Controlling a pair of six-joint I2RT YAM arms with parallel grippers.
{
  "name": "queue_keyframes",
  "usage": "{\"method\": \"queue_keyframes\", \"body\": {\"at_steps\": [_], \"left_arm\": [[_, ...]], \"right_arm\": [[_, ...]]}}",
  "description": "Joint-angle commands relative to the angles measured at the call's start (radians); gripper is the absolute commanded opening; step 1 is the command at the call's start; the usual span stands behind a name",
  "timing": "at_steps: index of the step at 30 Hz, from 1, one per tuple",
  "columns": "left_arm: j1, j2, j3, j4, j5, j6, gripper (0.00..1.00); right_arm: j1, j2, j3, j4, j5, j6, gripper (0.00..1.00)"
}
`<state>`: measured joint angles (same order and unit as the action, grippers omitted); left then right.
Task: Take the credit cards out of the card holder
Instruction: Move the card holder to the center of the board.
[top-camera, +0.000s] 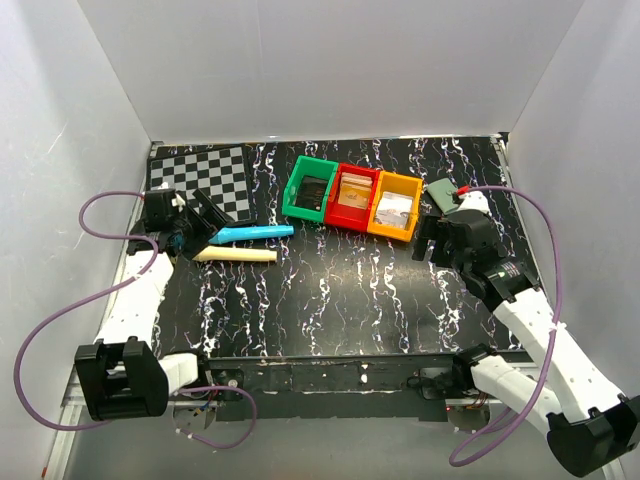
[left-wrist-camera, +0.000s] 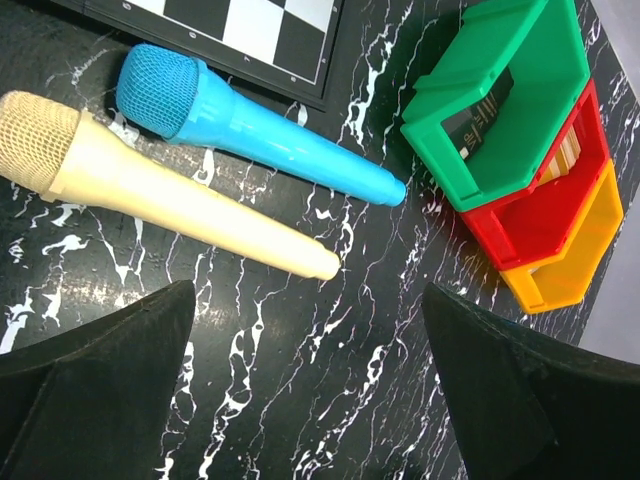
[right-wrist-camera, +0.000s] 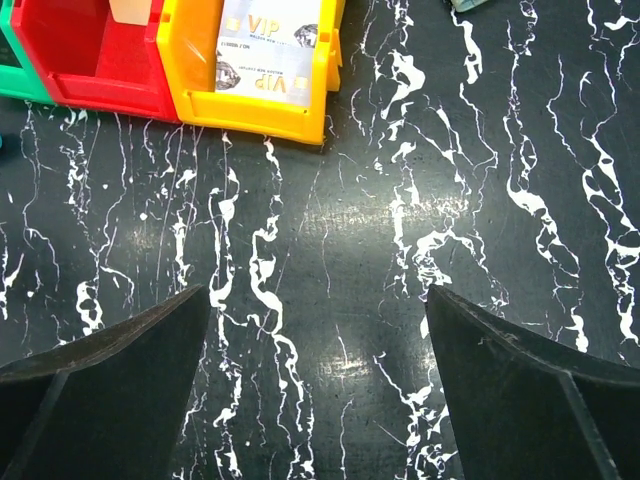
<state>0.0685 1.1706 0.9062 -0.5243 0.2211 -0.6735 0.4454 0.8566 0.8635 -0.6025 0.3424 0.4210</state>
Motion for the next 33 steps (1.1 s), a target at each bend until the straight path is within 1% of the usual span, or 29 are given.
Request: {"method": "queue_keyframes", "body": {"at_steps": [1, 3, 4, 7, 8, 9, 11, 13, 16, 18, 25, 29, 33], "left_arm": [[-0.03, -0.014, -0.016, -0.014, 0.035, 0.002, 0.98], [-0.041, -0.015, -0.023, -0.01, 0.032, 0.002, 0.98], [-0.042, -0.017, -0.027, -0.003, 0.029, 0.005, 0.98], [-0.052, -0.029, -0.033, 0.0, 0.029, 0.011, 0.98], [-0.053, -0.037, -0.032, 0.0, 0.026, 0.015, 0.98], [-0.085, -0.045, -0.035, 0.003, 0.018, 0.018, 0.98], [-0.11, -0.055, -0.038, 0.004, 0.009, 0.023, 0.98], [-0.121, -0.063, -0.03, -0.008, 0.009, 0.028, 0.98], [-0.131, -0.089, -0.039, -0.008, 0.015, 0.023, 0.98], [-0.144, -0.107, -0.058, 0.006, 0.02, 0.02, 0.98], [-0.15, -0.138, -0.113, 0.041, 0.05, 0.015, 0.98], [-0.153, -0.134, -0.116, 0.043, 0.052, 0.022, 0.98], [-0.153, -0.118, -0.131, 0.056, 0.034, 0.018, 0.98]], "right_arm": [[-0.005, -0.001, 0.037, 0.004, 0.041, 0.007, 0.97], [-0.023, 0.022, 0.057, 0.0, 0.058, 0.022, 0.98], [-0.054, 0.036, 0.066, 0.009, 0.04, 0.035, 0.98], [-0.218, 0.119, 0.109, 0.046, -0.097, 0.114, 0.97], [-0.252, 0.16, 0.138, 0.059, -0.109, 0.14, 0.96], [-0.275, 0.198, 0.163, 0.076, -0.108, 0.162, 0.96], [-0.345, 0.281, 0.204, 0.134, -0.155, 0.221, 0.95], [-0.419, 0.373, 0.25, 0.164, -0.204, 0.275, 0.92], [-0.497, 0.498, 0.318, 0.164, -0.236, 0.305, 0.88], [-0.54, 0.571, 0.328, 0.193, -0.285, 0.317, 0.84], [-0.6, 0.763, 0.358, 0.24, -0.319, 0.335, 0.74], [-0.617, 0.838, 0.403, 0.273, -0.335, 0.334, 0.72], [-0.625, 0.952, 0.503, 0.227, -0.335, 0.331, 0.7]]}}
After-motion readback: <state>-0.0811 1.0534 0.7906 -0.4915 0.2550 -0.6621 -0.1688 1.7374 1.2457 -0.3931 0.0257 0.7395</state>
